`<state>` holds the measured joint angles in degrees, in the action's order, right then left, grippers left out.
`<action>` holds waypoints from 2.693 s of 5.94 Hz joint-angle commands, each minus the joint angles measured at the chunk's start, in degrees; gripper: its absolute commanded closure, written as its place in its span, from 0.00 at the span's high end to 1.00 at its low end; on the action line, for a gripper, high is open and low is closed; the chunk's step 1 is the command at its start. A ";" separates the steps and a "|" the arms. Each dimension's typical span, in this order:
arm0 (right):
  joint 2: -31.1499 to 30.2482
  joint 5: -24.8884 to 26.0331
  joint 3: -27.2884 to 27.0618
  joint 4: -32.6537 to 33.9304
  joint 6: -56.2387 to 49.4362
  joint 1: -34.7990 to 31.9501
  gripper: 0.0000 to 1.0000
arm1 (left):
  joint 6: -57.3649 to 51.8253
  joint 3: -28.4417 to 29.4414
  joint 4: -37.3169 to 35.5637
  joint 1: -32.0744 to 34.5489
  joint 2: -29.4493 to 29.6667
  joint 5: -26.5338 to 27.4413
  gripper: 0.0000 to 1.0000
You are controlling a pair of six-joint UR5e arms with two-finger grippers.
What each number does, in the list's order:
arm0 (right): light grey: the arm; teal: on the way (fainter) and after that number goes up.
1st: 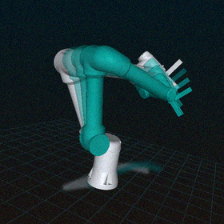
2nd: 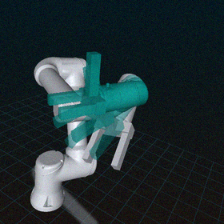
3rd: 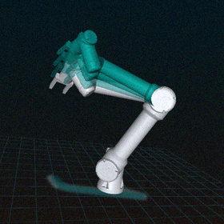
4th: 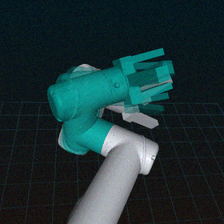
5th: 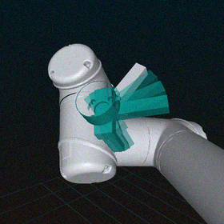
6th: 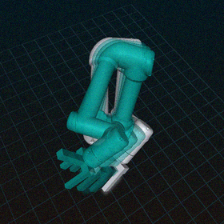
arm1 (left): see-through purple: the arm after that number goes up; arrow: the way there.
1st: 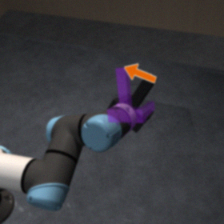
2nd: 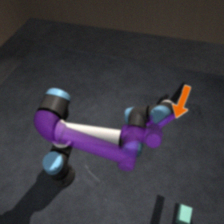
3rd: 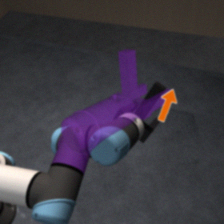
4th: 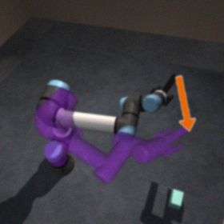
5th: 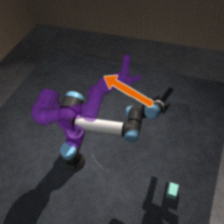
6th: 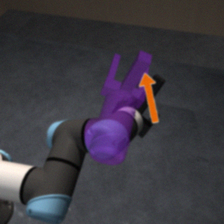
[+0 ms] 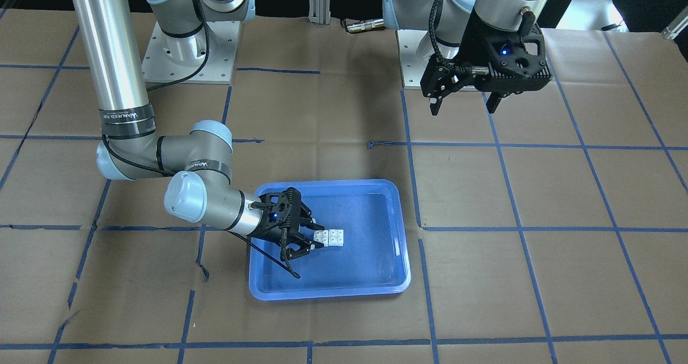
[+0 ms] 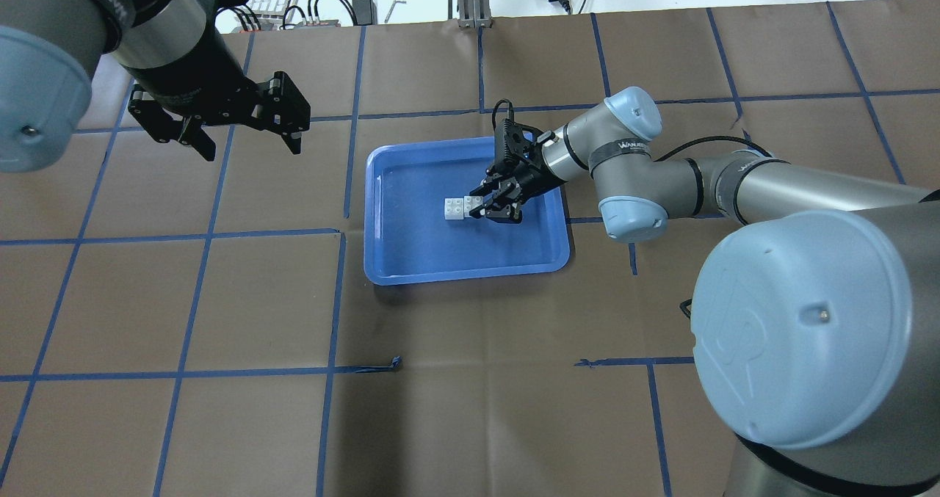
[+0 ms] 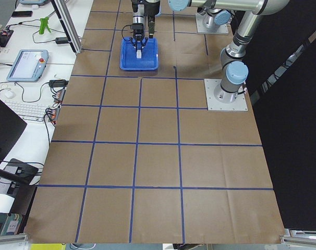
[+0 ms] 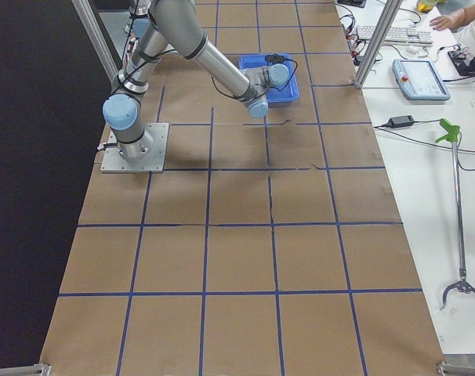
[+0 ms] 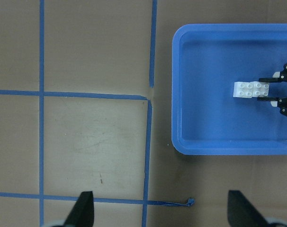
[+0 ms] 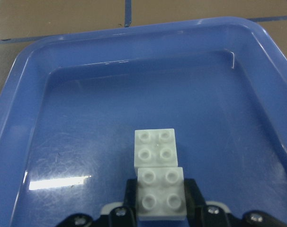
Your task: Assemble white blocks and place on blue tray
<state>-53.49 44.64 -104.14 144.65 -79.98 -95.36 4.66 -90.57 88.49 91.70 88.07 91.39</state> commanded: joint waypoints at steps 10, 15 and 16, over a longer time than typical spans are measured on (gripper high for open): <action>-3.89 6.32 2.89 -3.12 6.68 0.09 1.00 | 0.00 0.13 0.10 -0.03 -0.09 0.28 1.00; -15.57 30.72 11.58 -26.39 22.87 0.79 1.00 | 0.00 0.13 0.10 -0.12 0.00 0.37 1.00; -17.24 32.77 13.42 -30.79 28.94 0.79 1.00 | 0.00 0.13 0.10 -0.03 0.00 0.37 1.00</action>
<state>-68.80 74.34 -92.52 118.40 -57.40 -94.58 4.66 -90.44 88.60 91.63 88.06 91.76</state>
